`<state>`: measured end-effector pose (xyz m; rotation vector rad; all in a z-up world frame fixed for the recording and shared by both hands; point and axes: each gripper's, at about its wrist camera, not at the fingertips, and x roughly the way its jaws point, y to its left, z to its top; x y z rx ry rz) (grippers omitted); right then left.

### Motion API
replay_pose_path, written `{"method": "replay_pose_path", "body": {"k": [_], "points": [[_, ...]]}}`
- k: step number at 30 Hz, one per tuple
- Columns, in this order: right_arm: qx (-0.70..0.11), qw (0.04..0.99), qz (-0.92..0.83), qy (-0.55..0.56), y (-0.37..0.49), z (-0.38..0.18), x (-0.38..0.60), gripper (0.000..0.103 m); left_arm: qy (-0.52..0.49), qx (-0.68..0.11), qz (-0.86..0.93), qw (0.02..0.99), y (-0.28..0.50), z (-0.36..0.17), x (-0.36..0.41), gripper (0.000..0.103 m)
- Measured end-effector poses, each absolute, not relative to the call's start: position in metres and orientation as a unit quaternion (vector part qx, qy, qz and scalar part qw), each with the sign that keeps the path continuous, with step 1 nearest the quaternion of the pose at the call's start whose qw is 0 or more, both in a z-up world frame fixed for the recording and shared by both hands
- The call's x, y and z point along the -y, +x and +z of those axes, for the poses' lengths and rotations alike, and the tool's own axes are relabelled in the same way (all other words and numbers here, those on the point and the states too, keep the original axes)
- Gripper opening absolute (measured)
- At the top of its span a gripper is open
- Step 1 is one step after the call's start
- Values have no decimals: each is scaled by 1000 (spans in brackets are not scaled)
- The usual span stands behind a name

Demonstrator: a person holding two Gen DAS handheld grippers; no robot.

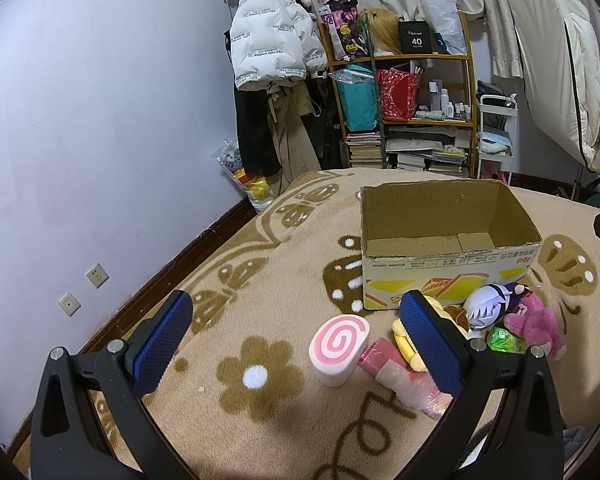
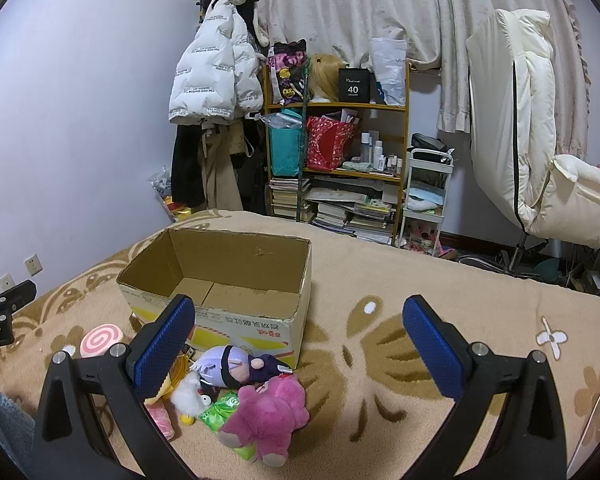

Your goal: Organize soft objects

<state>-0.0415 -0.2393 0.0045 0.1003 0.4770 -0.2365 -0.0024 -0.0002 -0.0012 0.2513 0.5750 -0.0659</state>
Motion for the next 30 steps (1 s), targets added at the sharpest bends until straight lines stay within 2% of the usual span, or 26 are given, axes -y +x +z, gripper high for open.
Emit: {"method": "replay_pose_path", "body": {"k": [23, 30], "points": [[-238, 963, -116, 48, -38, 4, 234, 103, 128, -289, -32, 948, -1, -8, 2, 102], [-259, 958, -116, 46, -30, -11, 231, 103, 140, -340, -32, 930, 20, -21, 5, 102]]}}
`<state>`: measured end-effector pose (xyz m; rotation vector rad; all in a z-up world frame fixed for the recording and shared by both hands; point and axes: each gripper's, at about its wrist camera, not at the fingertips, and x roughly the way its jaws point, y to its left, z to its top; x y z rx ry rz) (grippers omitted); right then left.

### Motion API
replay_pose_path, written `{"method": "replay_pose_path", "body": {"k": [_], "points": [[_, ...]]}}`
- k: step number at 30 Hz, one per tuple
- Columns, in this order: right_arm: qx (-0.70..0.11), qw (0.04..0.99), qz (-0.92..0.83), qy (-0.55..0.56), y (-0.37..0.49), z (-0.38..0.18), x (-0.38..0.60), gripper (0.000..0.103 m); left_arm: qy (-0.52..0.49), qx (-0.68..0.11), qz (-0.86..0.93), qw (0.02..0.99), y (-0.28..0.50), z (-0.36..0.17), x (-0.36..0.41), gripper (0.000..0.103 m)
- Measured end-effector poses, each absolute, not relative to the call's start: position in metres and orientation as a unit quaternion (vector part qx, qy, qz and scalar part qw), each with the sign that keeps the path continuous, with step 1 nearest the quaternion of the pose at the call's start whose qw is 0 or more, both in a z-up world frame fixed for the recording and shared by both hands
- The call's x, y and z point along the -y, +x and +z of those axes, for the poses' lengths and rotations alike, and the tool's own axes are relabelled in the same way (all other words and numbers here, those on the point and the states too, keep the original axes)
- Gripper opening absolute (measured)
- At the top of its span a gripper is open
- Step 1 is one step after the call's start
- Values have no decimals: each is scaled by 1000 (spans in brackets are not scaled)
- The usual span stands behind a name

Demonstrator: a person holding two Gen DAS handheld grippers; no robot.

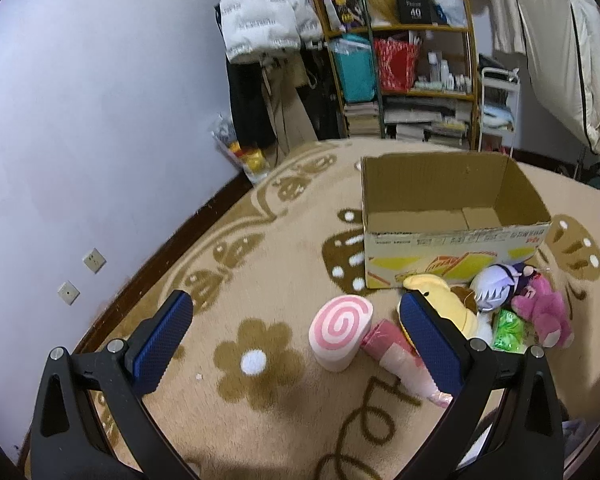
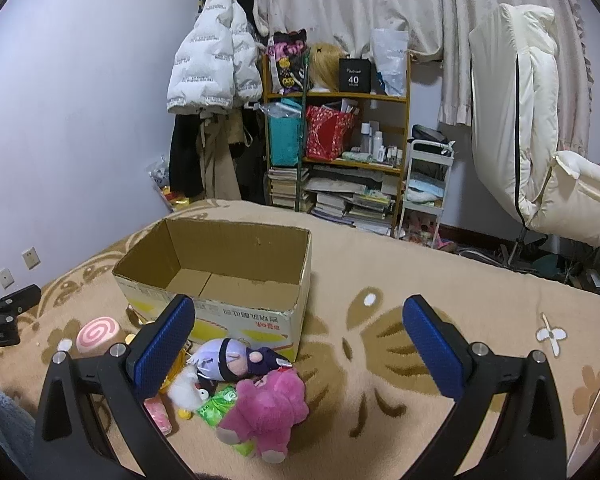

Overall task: Organize soft objects
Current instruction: 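Lower the left tool to the swirl cushion while the right tool approaches the pink bear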

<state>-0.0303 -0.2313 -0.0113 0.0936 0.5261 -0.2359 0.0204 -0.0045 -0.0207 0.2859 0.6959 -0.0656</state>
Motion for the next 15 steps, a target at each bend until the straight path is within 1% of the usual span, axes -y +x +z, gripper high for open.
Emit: {"method": "replay_pose_path", "body": {"k": [4, 9, 15], "points": [[-271, 954, -111, 57, -25, -12, 237, 103, 148, -345, -32, 926, 29, -19, 8, 102], [-292, 948, -109, 65, -11, -20, 240, 103, 142, -372, -35, 917, 51, -24, 12, 102], [-332, 934, -98, 84, 8, -37, 244, 103, 155, -395, -31, 905, 79, -37, 19, 102]]}}
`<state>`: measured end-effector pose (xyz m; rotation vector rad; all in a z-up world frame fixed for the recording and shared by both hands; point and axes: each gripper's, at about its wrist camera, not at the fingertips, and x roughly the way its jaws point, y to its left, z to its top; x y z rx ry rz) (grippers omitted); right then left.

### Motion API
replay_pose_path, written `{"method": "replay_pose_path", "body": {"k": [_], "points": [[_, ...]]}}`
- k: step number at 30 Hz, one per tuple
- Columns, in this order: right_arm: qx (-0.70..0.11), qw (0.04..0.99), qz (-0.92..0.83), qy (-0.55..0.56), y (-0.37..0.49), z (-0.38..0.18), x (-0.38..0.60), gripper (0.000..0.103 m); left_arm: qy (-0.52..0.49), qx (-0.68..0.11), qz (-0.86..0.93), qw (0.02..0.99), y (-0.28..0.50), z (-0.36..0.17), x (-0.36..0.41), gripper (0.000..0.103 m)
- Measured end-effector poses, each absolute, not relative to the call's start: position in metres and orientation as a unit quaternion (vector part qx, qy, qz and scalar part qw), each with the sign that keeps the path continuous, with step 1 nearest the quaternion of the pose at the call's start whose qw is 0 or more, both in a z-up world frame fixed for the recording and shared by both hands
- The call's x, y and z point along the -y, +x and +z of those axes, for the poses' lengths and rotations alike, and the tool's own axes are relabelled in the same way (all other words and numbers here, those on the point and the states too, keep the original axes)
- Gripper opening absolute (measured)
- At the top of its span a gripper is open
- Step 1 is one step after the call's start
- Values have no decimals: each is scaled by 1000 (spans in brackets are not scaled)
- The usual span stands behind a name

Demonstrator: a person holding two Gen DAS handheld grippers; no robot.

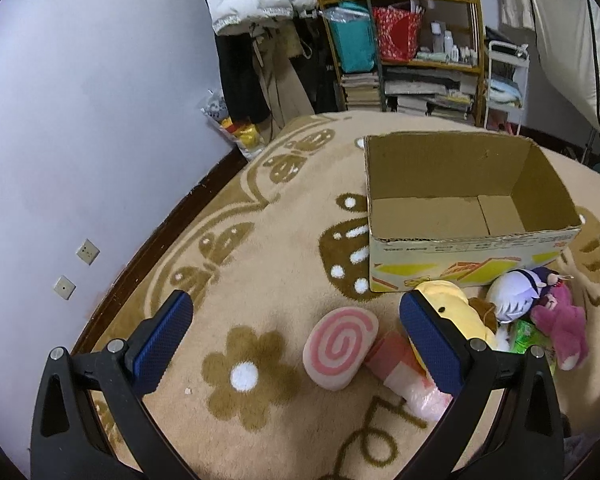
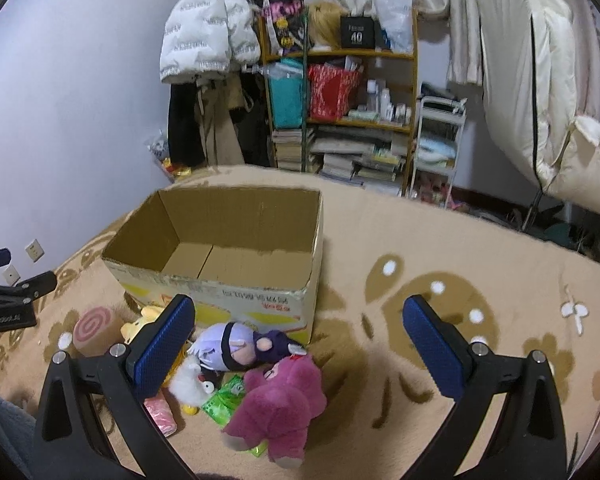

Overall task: Organize soft objects
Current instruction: 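Lower the left tool to the swirl cushion while the right tool approaches the pink bear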

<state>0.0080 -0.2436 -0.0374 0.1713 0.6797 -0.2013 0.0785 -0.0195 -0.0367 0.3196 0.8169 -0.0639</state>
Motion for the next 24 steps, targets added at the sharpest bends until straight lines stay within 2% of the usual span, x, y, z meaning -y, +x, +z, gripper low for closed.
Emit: {"method": "replay_pose_path", "body": {"k": [10, 24], "points": [[-400, 904, -84, 125, 30, -72, 254, 103, 153, -458, -34, 875, 112, -72, 27, 102], [-468, 874, -52, 120, 48, -109, 245, 103, 133, -528, -27, 838, 135, -117, 18, 102]]}}
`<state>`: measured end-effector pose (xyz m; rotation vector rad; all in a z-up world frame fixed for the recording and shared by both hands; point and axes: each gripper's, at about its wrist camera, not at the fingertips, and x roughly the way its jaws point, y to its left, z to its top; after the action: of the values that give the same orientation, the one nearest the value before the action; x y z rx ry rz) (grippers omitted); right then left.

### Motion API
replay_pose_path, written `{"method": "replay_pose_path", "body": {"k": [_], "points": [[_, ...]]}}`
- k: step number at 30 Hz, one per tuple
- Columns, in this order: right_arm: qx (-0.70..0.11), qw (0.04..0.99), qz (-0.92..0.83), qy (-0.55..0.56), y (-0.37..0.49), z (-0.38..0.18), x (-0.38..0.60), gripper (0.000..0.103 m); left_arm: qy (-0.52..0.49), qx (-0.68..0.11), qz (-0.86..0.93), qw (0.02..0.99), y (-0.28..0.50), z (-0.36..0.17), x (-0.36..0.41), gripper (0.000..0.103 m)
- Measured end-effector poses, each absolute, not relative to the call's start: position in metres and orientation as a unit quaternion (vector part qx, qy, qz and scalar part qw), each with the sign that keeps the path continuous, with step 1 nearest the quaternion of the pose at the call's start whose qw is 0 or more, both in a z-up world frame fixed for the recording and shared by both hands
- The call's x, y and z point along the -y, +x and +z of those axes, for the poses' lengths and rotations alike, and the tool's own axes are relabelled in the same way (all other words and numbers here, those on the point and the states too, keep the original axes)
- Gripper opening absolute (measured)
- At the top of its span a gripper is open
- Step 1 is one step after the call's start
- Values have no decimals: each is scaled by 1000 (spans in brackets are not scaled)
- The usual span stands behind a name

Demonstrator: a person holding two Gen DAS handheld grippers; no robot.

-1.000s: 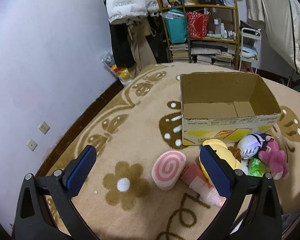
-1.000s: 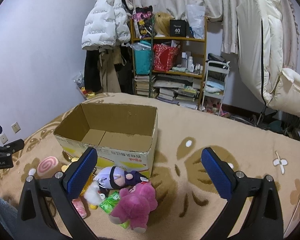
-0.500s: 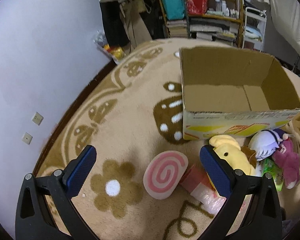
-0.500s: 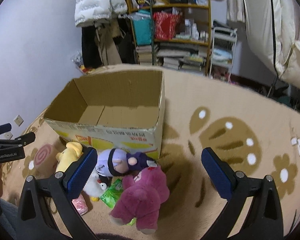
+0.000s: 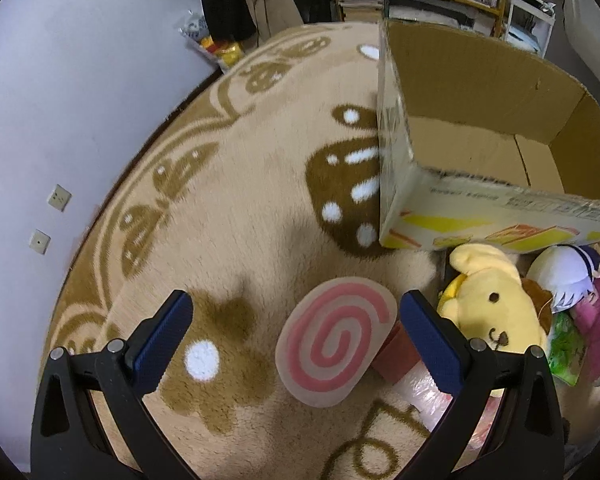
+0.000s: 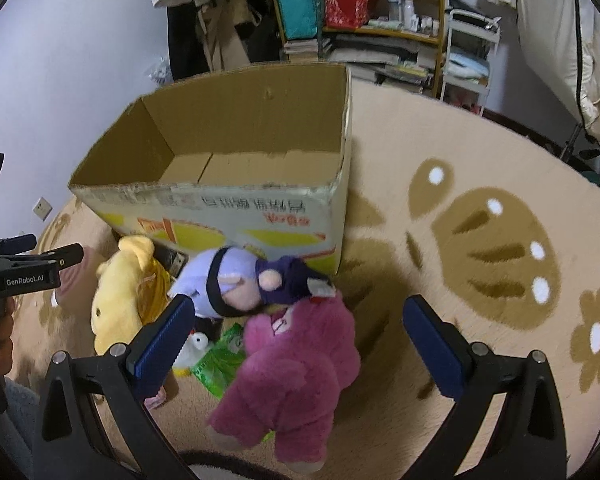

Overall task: Organize soft objects
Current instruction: 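Lower the left tool to the swirl cushion while the right tool approaches the pink bear, then close the left tool on the swirl cushion while the right tool grasps the pink bear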

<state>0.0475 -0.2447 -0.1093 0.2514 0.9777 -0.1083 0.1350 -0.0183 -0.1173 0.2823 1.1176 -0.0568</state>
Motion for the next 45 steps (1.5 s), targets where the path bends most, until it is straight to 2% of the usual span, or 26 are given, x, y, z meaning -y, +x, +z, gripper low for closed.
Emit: {"method": "replay_pose_path", "body": {"k": [24, 26, 27, 28, 30, 32, 35, 38, 45], "points": [[-513, 843, -44, 157, 55, -135, 257, 103, 68, -583, -50, 808, 144, -143, 11, 102], [-519, 839, -55, 152, 53, -135, 256, 92, 55, -596, -52, 800, 146, -147, 9, 102], [-520, 838, -59, 152, 52, -135, 257, 83, 53, -599, -52, 797, 146, -149, 9, 102], [-522, 836, -61, 155, 52, -136, 258, 81, 54, -601, -51, 796, 146, -151, 9, 102], [-524, 833, -58, 168, 49, -137, 260, 79, 59, -604, -50, 793, 146, -154, 10, 98], [-527, 829, -50, 177, 48, -139, 261, 76, 59, -611, -53, 788, 146, -158, 10, 84], [-537, 823, -42, 179, 49, -143, 259, 76, 42, -616, -67, 784, 146, -160, 9, 70], [-547, 817, -36, 178, 49, -150, 256, 76, 48, -609, -62, 789, 146, -158, 7, 63], [-534, 824, -34, 185, 45, -146, 252, 66, 56, -603, -60, 793, 141, -156, 5, 56]]}}
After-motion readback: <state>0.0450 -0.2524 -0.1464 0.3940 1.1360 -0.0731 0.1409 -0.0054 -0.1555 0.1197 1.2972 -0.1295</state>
